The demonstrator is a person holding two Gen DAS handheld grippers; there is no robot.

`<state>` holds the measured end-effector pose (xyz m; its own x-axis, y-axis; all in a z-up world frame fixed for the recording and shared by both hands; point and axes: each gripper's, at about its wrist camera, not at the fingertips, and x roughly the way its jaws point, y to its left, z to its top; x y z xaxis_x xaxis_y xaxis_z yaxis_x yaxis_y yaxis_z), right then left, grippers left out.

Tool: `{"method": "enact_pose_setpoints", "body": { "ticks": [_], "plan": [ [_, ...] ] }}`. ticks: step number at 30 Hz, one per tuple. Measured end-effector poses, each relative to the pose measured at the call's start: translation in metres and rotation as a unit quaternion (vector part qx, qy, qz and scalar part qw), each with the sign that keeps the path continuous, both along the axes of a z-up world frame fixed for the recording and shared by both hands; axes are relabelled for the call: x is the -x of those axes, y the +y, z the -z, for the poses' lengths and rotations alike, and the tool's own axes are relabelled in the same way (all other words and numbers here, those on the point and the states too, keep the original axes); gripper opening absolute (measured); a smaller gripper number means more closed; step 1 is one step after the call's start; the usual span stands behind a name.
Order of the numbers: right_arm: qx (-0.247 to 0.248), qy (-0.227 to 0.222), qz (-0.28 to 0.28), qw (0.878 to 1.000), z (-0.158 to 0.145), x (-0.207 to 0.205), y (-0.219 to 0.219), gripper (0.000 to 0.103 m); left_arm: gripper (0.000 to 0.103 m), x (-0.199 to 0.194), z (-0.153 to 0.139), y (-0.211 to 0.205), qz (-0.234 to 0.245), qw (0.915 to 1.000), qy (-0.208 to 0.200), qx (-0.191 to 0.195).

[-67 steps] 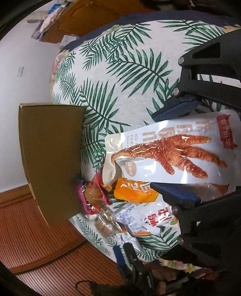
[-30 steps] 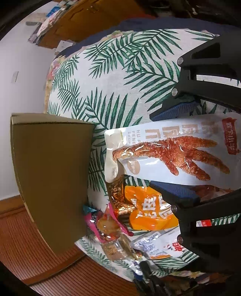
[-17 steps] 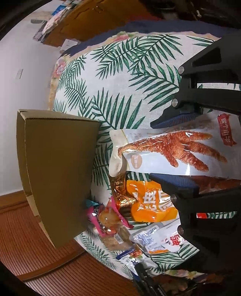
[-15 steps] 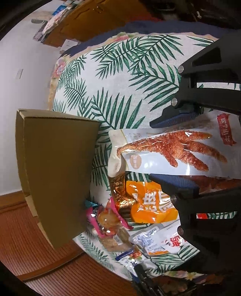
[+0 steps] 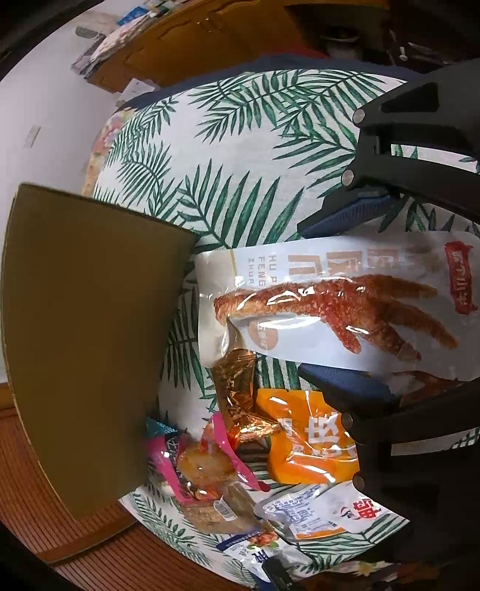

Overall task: Organize snacks
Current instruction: 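Close left tool on duck-neck packet while right tool grasps chicken-feet packet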

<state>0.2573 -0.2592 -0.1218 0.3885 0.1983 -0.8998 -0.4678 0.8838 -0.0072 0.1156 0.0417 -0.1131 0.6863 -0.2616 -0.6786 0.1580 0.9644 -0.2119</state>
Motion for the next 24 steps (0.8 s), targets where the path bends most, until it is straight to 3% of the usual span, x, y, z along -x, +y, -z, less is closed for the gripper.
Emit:
{"method": "enact_pose_setpoints", "body": {
  "ticks": [8,11,13,15,17,24],
  "plan": [
    [0.005,0.009,0.003,1.0,0.002,-0.009,0.003,0.078,0.028,0.001,0.0,0.001,0.001,1.0,0.001,0.004],
    [0.005,0.011,-0.006,1.0,-0.002,-0.006,0.007,0.065,0.026,0.002,-0.001,0.001,0.002,1.0,-0.002,0.006],
    [0.011,0.013,-0.012,1.0,-0.002,-0.004,0.007,0.063,0.024,0.002,-0.003,0.002,0.003,0.9999,-0.004,0.013],
    [0.013,0.003,-0.013,1.0,-0.005,-0.001,0.005,0.045,0.024,0.002,-0.003,0.001,0.003,0.9999,-0.005,0.011],
    [0.008,-0.006,-0.011,1.0,-0.01,0.003,0.004,0.038,0.024,0.002,-0.003,0.001,0.003,0.9999,-0.006,0.01],
    [0.007,-0.027,-0.018,0.999,-0.014,0.014,0.007,0.035,0.019,0.008,-0.007,0.0,0.008,0.9996,-0.017,0.019]
  ]
}}
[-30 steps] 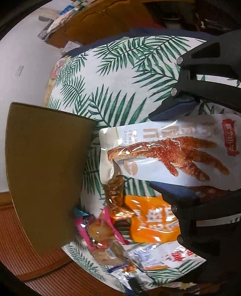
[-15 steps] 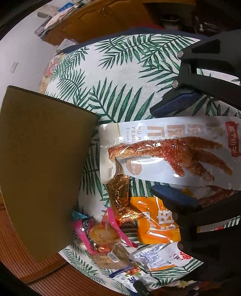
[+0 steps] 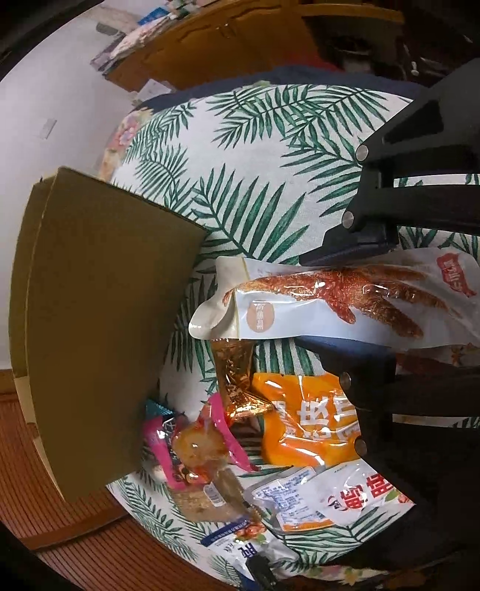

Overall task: Organize snacks
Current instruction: 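Close left tool on duck-neck packet while right tool grasps chicken-feet packet, then lift both packets over the box and open left tool to drop its packet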

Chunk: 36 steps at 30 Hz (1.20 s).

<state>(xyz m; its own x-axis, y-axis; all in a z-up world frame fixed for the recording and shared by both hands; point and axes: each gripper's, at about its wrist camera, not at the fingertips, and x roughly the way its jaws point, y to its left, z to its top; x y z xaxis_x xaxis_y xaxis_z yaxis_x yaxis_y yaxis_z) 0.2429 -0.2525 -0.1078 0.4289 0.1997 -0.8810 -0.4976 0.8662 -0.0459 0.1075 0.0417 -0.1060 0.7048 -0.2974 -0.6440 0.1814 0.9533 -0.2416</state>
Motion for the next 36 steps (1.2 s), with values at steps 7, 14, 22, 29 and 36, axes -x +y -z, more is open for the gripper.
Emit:
{"method": "enact_pose_setpoints", "body": {
  "ticks": [7,14,22,29,36],
  "plan": [
    [-0.026,-0.014,-0.001,1.0,-0.015,0.012,-0.011,0.036,0.012,0.005,-0.007,-0.006,-0.001,0.9998,-0.017,-0.011],
    [-0.036,-0.035,-0.009,0.999,-0.035,0.025,-0.011,0.036,0.012,0.01,-0.015,-0.007,-0.003,0.9995,-0.027,-0.013],
    [-0.042,-0.055,-0.025,0.997,-0.055,0.037,-0.003,0.037,0.012,0.019,-0.04,-0.008,-0.003,0.9982,-0.059,-0.008],
    [-0.045,-0.073,-0.035,0.996,-0.073,0.043,0.001,0.037,0.012,0.014,-0.068,-0.011,-0.001,0.9963,-0.085,-0.012],
    [-0.056,-0.098,-0.044,0.993,-0.1,0.04,0.005,0.037,0.012,-0.015,-0.098,-0.018,0.009,0.9938,-0.108,-0.026]
  ]
}}
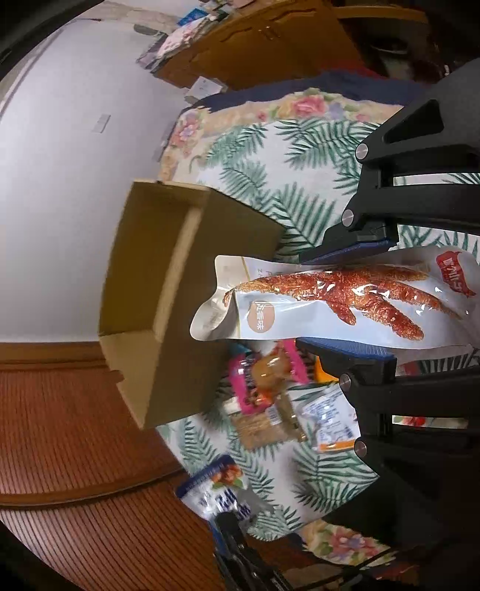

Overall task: Organize snacks
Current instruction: 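Lift both packets over the box and open left tool to drop its packet, then open right tool to drop chicken-feet packet into box while left tool withdraws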

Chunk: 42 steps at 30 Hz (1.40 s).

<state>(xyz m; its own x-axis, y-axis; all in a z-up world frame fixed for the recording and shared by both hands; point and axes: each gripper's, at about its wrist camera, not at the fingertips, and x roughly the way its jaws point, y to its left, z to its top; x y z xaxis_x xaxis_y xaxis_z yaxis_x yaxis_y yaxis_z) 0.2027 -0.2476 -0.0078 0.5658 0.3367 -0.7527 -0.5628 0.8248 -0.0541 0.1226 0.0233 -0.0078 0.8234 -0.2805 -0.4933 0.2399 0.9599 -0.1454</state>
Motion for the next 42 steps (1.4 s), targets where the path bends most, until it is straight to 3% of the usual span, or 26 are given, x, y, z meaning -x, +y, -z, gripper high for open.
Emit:
{"method": "enact_pose_setpoints", "body": {
  "ticks": [7,14,23,33,42],
  "plan": [
    [-0.016,-0.029,-0.001,0.999,-0.026,-0.024,0.005,0.038,0.012,-0.048,-0.02,-0.004,0.003,0.9996,-0.019,-0.021],
    [-0.007,-0.046,-0.002,0.999,-0.037,-0.055,0.015,0.038,0.012,-0.096,-0.026,-0.001,0.006,0.9996,-0.024,-0.016],
    [-0.003,-0.057,-0.009,0.998,-0.041,-0.1,0.036,0.038,0.012,-0.149,-0.019,0.005,0.009,0.9998,-0.019,-0.008],
    [0.029,-0.059,-0.031,0.997,-0.015,-0.138,0.074,0.039,0.007,-0.184,0.0,0.008,0.028,0.9995,-0.01,0.013],
    [0.026,-0.04,-0.039,0.998,0.006,-0.16,0.086,0.04,0.007,-0.192,0.006,0.013,0.037,0.999,-0.008,0.023]
  ]
}}
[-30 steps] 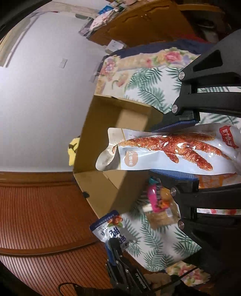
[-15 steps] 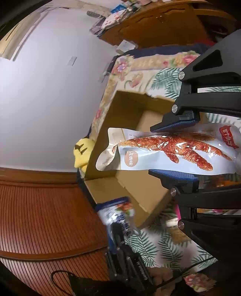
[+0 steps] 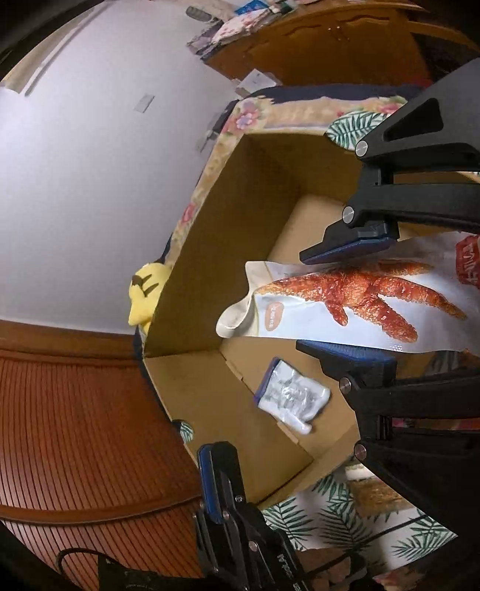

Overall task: Organize snacks
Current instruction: 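Open right tool to drop chicken-feet packet into box while left tool withdraws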

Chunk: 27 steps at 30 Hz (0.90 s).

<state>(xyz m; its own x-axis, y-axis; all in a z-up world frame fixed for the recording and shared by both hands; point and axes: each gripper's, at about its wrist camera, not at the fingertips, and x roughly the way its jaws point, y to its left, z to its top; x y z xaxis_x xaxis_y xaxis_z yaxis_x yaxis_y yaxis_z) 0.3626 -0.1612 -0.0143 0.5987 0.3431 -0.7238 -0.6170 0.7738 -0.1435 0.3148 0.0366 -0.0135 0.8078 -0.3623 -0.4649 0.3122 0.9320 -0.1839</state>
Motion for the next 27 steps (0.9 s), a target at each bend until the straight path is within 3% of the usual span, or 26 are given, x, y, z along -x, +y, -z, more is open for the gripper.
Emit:
{"method": "enact_pose_setpoints", "body": {
  "ticks": [4,11,14,22,25,27],
  "plan": [
    [-0.002,0.007,0.005,1.0,0.009,-0.003,0.001,0.044,0.01,0.001,0.004,0.005,-0.01,0.9999,-0.001,0.001],
    [-0.033,0.011,0.02,0.999,0.015,-0.004,-0.007,0.052,0.026,0.005,0.008,0.008,-0.022,0.9996,-0.017,-0.007],
    [-0.049,0.007,0.022,0.999,0.015,-0.001,-0.01,0.056,0.042,0.005,0.007,0.01,-0.024,0.9995,-0.021,-0.007],
    [-0.079,-0.019,0.022,0.996,0.001,0.018,-0.009,0.059,0.046,0.006,0.005,0.012,-0.035,0.999,-0.021,-0.018],
    [-0.088,-0.03,0.028,0.995,-0.01,0.027,-0.014,0.066,0.047,0.013,0.0,0.011,-0.038,0.9989,-0.021,-0.02],
    [-0.099,-0.034,0.033,0.994,-0.019,0.035,-0.021,0.066,0.054,0.019,-0.004,0.01,-0.04,0.9987,-0.024,-0.023]
  ]
}}
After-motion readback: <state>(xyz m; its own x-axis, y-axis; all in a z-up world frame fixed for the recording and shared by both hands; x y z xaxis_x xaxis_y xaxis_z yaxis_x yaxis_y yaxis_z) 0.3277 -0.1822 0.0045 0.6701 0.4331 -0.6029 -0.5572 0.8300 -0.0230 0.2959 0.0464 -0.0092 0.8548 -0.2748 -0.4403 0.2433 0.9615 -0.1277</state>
